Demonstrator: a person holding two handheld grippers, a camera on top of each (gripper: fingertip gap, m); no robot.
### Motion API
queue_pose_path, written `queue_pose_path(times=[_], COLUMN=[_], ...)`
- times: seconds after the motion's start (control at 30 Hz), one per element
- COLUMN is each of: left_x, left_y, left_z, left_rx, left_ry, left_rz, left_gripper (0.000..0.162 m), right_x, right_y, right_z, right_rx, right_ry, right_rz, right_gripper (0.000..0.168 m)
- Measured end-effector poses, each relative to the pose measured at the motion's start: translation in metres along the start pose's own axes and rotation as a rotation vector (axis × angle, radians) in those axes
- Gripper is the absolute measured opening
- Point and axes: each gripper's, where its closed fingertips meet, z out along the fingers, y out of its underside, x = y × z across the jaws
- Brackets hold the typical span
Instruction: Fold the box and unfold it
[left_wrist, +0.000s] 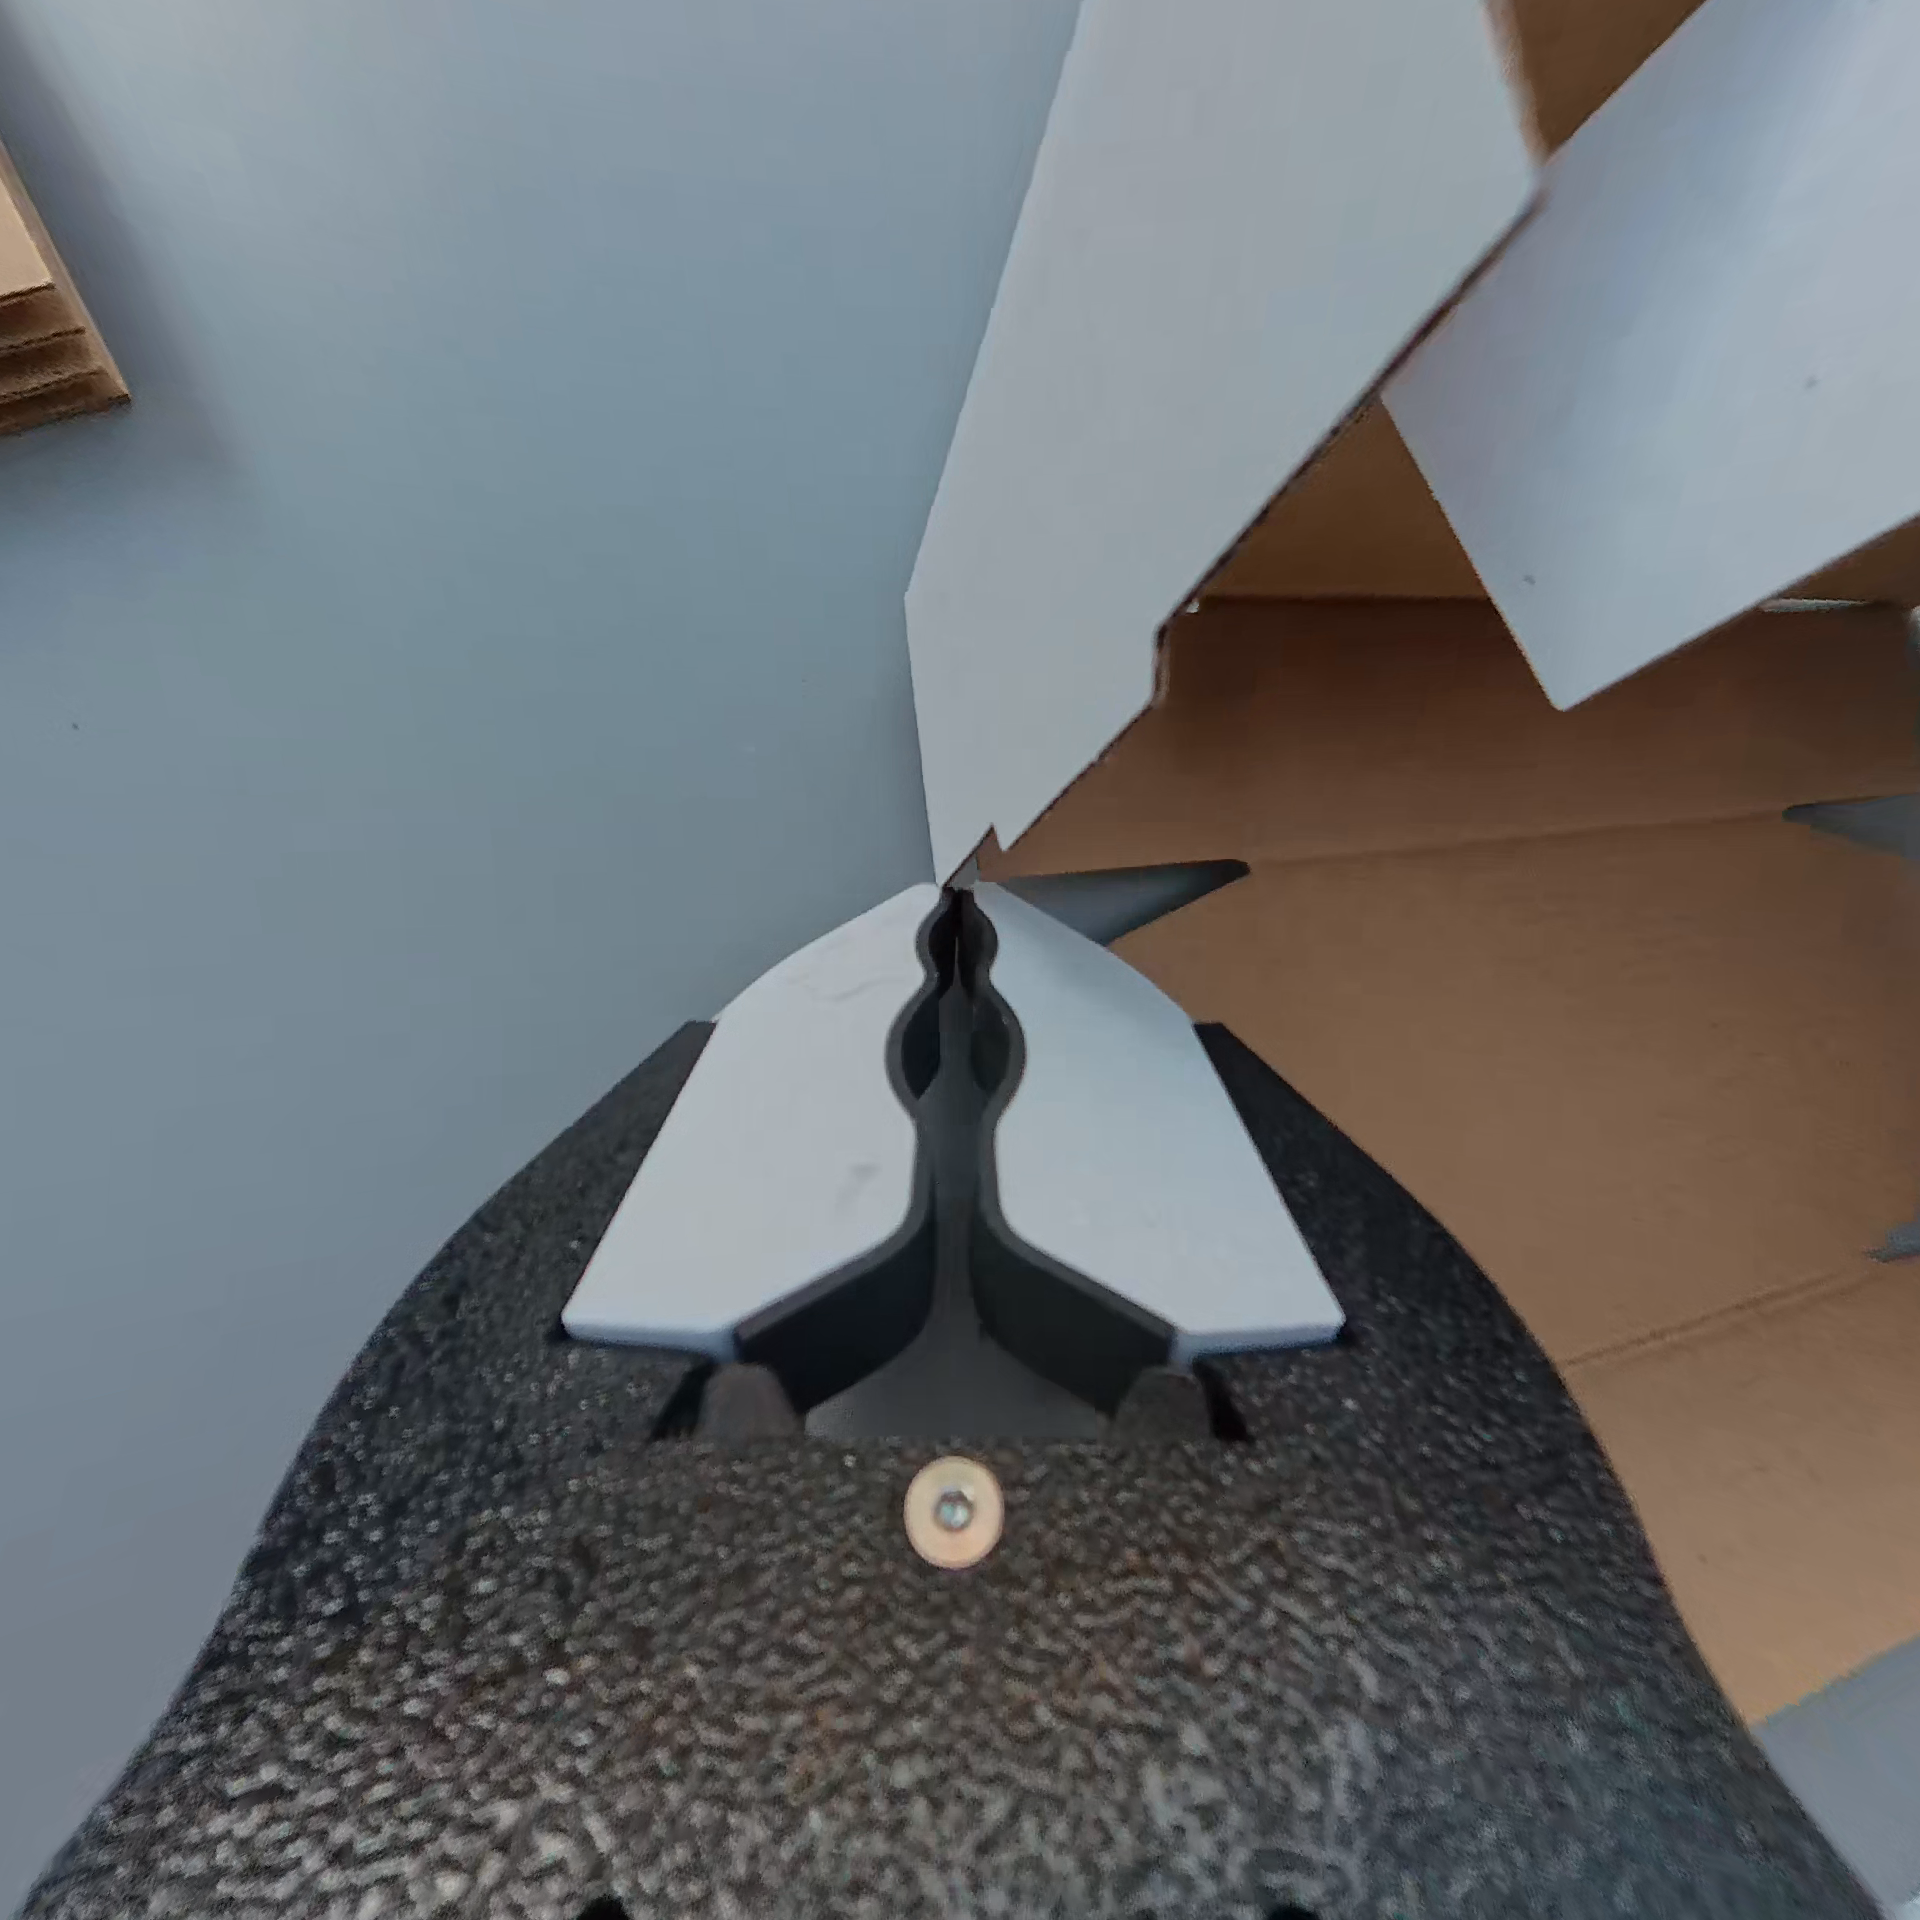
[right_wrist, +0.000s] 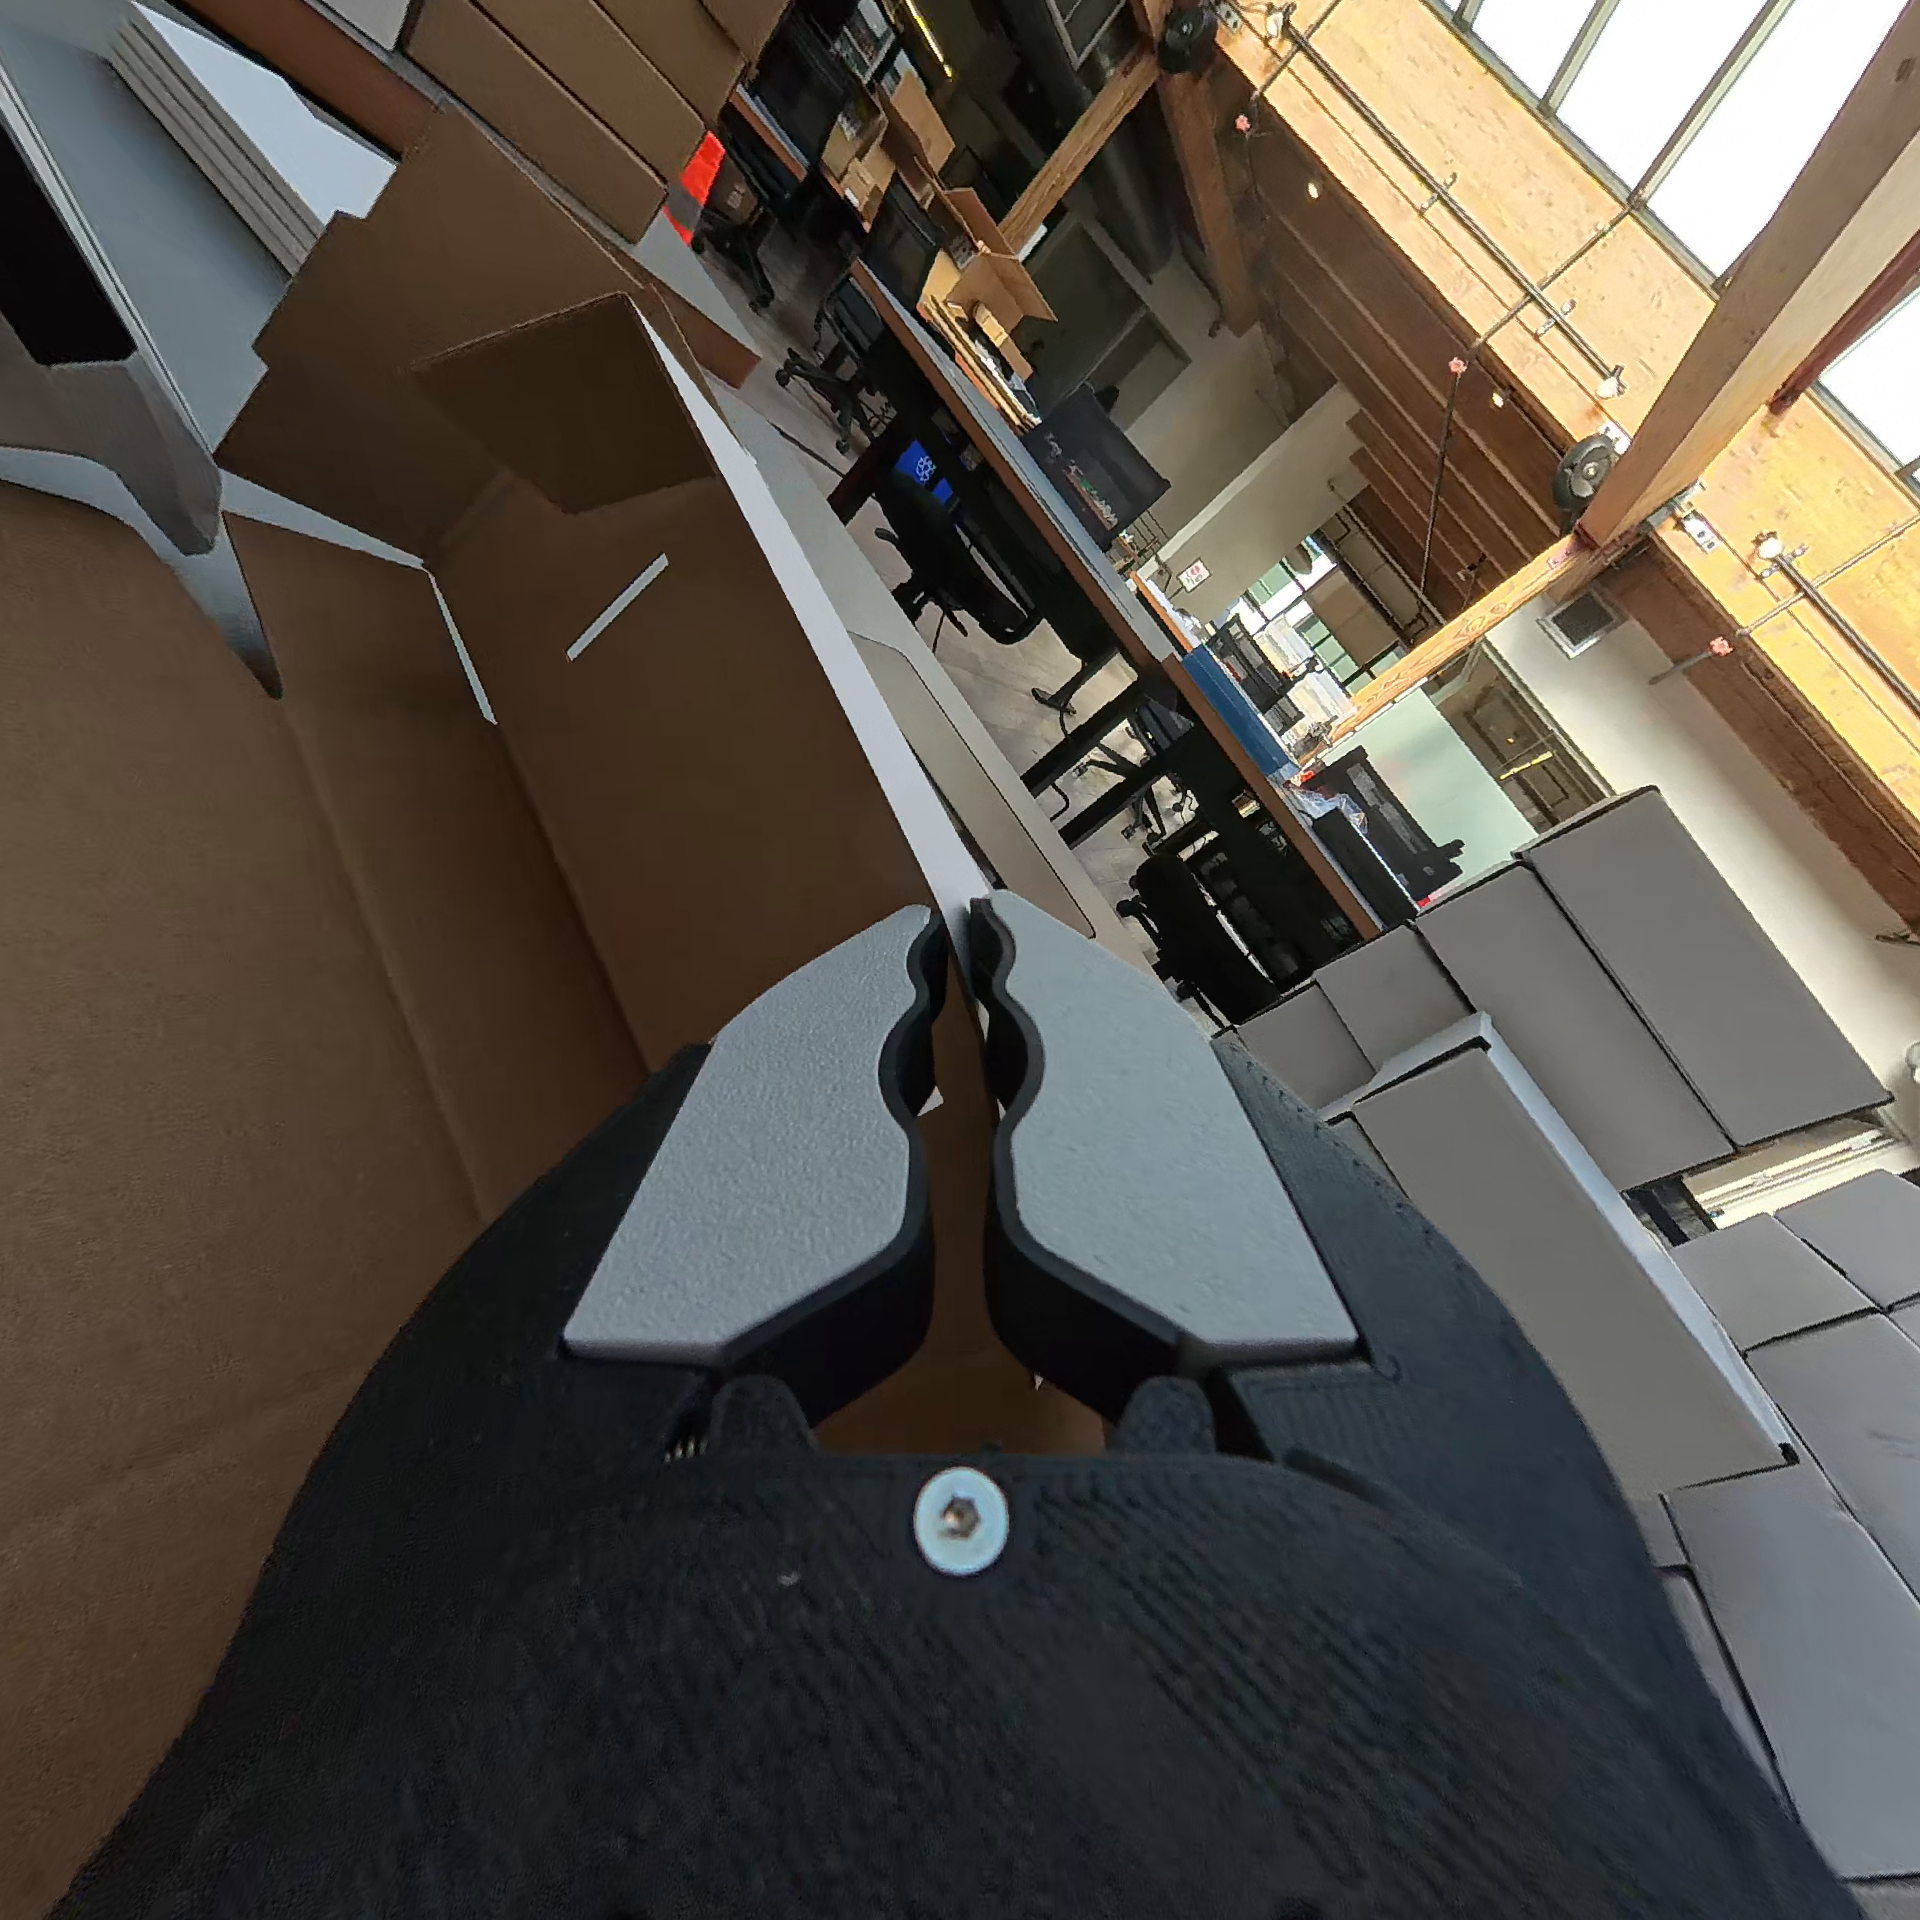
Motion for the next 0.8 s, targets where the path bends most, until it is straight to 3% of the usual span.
queue_pose_path(times=[0.13, 0.27, 0.57, 0.8], left_x=[-0.002, 0.025, -0.002, -0.002], left_y=[-0.002, -0.015, -0.016, -0.025], left_z=[-0.015, -0.032, -0.008, -0.008], left_rx=[0.020, 0.072, -0.012, -0.018], left_ry=[0.008, 0.122, -0.028, 0.015], left_rz=[-0.025, -0.027, -0.002, -0.026], left_gripper=[0.000, 0.000, 0.000, 0.000], right_x=[0.003, 0.000, 0.004, 0.009], right_y=[0.001, 0.001, -0.002, -0.003], right_z=[0.001, 0.005, -0.002, -0.006], right_rx=[-0.002, -0.005, 0.067, 0.109], right_ry=[0.007, -0.013, -0.054, -0.072], right_rz=[0.043, 0.066, 0.172, 0.249], right_gripper=[0.005, 0.006, 0.006, 0.005])
